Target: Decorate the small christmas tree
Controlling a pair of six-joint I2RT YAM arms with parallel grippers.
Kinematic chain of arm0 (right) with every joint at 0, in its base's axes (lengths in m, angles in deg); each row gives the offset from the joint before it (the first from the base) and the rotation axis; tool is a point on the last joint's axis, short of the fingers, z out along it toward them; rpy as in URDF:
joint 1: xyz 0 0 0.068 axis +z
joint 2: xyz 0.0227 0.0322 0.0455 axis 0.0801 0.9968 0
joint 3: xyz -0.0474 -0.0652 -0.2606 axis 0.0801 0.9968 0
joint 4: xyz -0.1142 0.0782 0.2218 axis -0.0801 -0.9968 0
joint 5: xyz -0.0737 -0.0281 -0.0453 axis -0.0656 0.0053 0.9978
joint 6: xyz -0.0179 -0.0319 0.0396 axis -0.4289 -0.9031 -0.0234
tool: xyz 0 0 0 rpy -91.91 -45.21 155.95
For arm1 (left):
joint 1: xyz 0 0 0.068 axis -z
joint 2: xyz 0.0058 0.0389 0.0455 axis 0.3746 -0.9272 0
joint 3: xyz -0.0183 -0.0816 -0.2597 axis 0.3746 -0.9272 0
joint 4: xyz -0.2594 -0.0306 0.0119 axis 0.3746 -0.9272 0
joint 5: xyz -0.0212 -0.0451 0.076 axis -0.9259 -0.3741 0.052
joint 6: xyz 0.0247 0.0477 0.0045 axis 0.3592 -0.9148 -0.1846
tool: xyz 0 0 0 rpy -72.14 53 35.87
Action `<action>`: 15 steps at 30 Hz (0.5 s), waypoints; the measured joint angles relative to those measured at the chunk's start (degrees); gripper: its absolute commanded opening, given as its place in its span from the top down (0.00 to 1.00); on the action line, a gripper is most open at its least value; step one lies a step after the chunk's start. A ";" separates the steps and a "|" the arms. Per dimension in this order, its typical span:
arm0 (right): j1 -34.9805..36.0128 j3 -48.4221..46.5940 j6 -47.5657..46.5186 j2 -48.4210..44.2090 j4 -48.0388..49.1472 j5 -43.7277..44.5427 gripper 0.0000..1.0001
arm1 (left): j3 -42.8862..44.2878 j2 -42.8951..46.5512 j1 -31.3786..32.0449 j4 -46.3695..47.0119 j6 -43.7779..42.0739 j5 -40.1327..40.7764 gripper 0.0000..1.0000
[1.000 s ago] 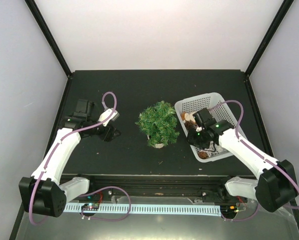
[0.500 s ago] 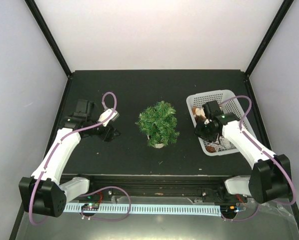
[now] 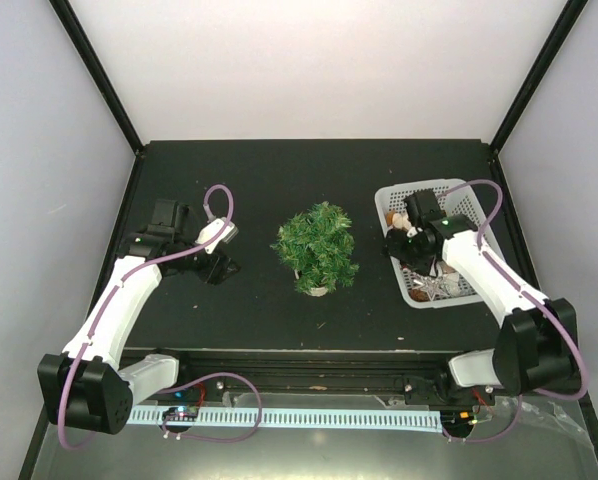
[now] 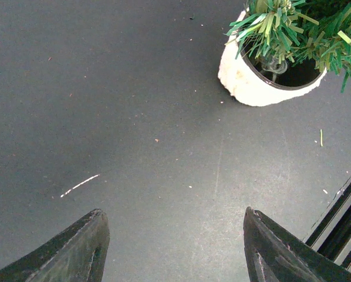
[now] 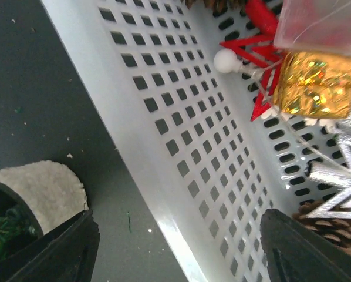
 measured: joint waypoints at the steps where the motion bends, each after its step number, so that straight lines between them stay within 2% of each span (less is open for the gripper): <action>1: -0.20 -0.50 -0.17 -0.55 -0.63 0.26 0.22 | 0.00 0.00 0.00 -0.04 0.00 0.00 0.36; 5: -2.54 -2.54 -1.29 -3.67 -2.40 2.86 0.23 | 0.00 0.00 0.00 -0.11 0.02 0.02 0.36; 9: -9.70 -3.17 -3.21 -6.43 -4.33 6.25 0.29 | 0.00 0.00 0.00 -0.09 0.02 0.02 0.36; 15: -17.07 -3.52 -7.26 0.07 -5.27 9.90 0.34 | 0.20 0.00 0.00 -0.11 0.02 0.02 0.36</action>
